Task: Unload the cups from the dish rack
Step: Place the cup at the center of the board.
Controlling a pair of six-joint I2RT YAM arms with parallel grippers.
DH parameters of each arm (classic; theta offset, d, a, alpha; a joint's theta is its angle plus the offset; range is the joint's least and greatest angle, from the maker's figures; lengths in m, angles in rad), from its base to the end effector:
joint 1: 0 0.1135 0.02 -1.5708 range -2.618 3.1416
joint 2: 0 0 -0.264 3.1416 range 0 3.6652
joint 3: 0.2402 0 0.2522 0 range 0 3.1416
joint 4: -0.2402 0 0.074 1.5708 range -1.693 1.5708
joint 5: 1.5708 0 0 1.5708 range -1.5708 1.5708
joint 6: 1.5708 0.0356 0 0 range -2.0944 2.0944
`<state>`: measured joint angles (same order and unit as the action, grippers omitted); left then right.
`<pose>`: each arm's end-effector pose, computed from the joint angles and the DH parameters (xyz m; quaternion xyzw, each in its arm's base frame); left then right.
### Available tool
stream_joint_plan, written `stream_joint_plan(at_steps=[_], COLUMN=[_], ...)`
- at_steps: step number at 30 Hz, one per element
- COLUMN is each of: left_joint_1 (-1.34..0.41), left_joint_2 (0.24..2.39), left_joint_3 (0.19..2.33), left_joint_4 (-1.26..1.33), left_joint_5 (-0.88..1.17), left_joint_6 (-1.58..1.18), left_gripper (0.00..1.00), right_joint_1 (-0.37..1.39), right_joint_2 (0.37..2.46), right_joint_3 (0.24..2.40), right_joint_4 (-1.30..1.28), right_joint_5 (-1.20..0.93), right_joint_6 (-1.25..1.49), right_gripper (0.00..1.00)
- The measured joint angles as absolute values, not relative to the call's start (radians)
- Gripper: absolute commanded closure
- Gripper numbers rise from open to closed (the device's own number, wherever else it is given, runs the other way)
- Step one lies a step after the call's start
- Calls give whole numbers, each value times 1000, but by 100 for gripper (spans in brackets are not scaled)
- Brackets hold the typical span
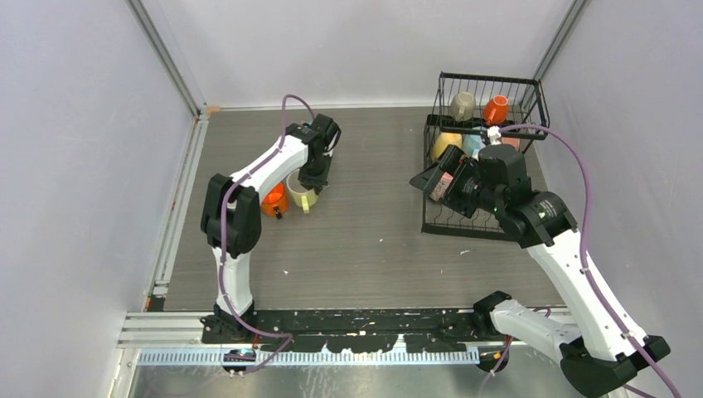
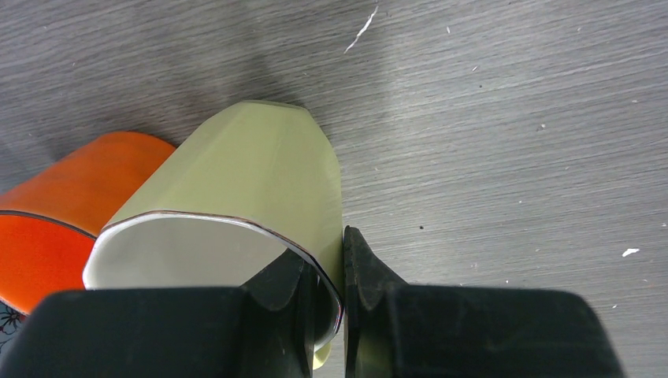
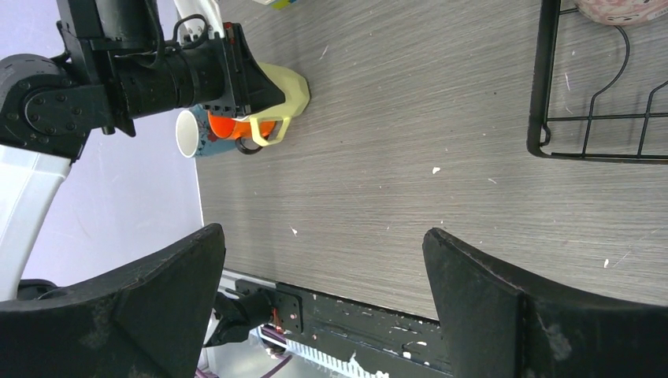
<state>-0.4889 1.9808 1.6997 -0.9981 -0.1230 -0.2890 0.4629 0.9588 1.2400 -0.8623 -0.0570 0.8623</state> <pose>0.3628 -0.1881 0.2406 0.0897 0.9835 0.0013 0.1572 0.1589 0.0816 0.3951 0.1613 0.8649 0.3118 0.3588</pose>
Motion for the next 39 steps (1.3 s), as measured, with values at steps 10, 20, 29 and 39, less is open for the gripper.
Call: stream_joint_plan(at_steps=[10, 20, 29, 39], left_joint_1=[-489, -489, -489, -489], left_joint_2=[1992, 2014, 2014, 2014], left_joint_3=[1728, 1733, 1733, 1733], left_joint_4=[-1031, -1034, -1032, -1033], left_joint_5=[-137, -139, -139, -154], left_joint_6=[-280, -279, -279, -269], left_gripper=[100, 100, 79, 52], right_joint_1=[463, 463, 463, 463], right_joint_2=[948, 940, 941, 950], right_joint_3=[1227, 1195, 1191, 1190], right_joint_4=[-860, -854, -853, -844], right_joint_5=[-54, -54, -54, -54], right_joint_6=[863, 863, 863, 862], right_gripper=[0, 0, 0, 0])
